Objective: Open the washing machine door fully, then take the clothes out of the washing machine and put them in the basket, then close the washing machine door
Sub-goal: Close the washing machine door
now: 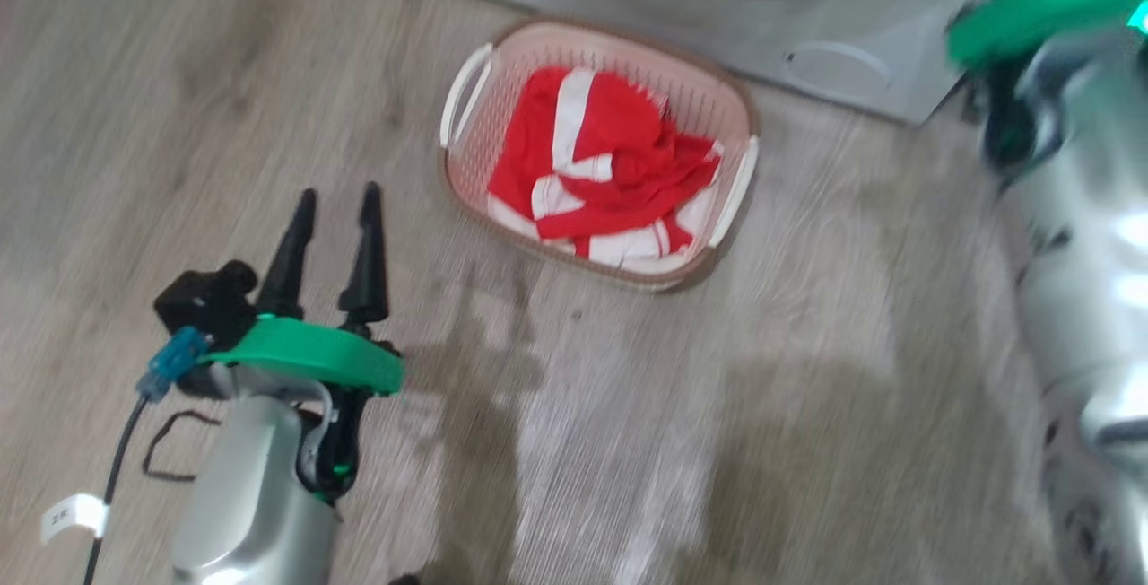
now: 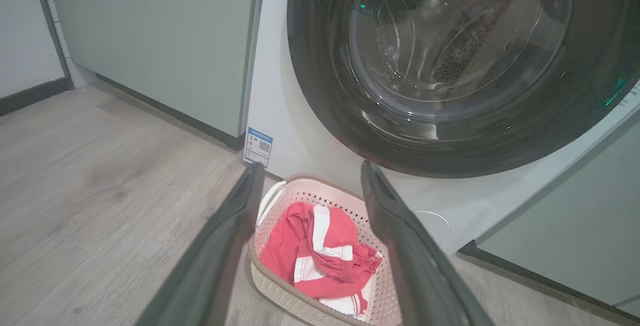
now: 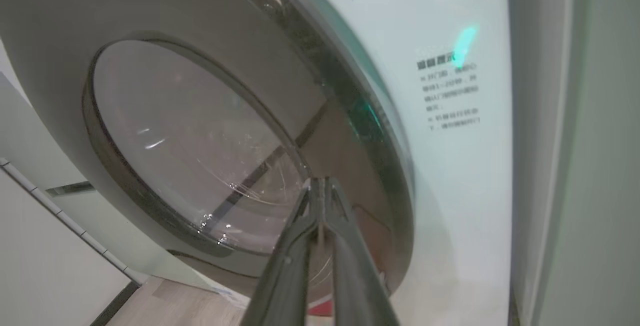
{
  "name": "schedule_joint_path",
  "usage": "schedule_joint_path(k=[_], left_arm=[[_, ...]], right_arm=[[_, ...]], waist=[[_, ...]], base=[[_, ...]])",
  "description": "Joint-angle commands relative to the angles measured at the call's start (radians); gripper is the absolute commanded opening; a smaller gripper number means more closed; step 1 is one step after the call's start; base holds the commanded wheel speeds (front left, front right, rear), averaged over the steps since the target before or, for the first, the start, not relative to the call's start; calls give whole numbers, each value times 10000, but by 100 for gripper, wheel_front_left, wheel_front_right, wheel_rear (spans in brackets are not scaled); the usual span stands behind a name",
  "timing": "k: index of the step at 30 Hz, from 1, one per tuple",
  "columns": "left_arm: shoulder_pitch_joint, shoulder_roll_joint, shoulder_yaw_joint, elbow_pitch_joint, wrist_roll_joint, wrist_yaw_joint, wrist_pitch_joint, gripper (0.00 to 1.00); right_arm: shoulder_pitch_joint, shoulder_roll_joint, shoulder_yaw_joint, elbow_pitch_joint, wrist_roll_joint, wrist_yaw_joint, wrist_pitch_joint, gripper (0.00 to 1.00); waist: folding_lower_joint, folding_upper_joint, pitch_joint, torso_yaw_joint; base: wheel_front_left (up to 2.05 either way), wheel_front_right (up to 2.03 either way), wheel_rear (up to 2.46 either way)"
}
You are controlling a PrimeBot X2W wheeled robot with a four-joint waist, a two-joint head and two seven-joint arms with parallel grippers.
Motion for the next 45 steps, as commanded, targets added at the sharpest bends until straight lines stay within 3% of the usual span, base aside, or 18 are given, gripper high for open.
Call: schedule_joint_path(k=[1, 2, 3, 7, 17, 27, 35, 45], left_arm=[[26, 212, 523, -89, 239, -61, -65, 100], [28, 212, 595, -37, 476, -61, -65, 100], [28, 212, 690, 11, 652, -61, -65, 100], [21, 369, 1027, 236, 1127, -61, -65, 100], [390, 1362, 1504, 543, 1453, -61, -65, 100], [1268, 1396, 1760, 532, 1509, -61, -65, 100], [1819, 1265, 1860, 391, 2283, -61, -65, 100], [2061, 1037, 2168, 480, 2407, -61, -65, 100]], right_arm=[[429, 375, 62, -501, 95, -7, -59, 42], [707, 422, 38, -570, 152, -7, -59, 85], [975, 466, 26, -672, 186, -7, -59, 100], [2052, 577, -25, -1226, 135, -7, -59, 100], [4994, 836, 157, -3069, 109, -7, -59, 100], [7829, 895, 216, -5874, -1159, -7, -59, 100], [9472, 837, -57, -7042, -1655, -7, -59, 100], [10176, 726, -452, -7389, -1919, -7, -59, 100]], waist=[[0, 0, -676, -258], [0, 0, -833, -338], [0, 0, -992, -429], [0, 0, -1626, -878], [0, 0, -2772, -2509], [0, 0, -3430, -3823], [0, 0, -3779, -4149], [0, 0, -3937, -4291]], base=[[0, 0, 0], [0, 0, 0], [0, 0, 0], [0, 0, 0], [0, 0, 0], [0, 0, 0], [0, 0, 0], [0, 0, 0]])
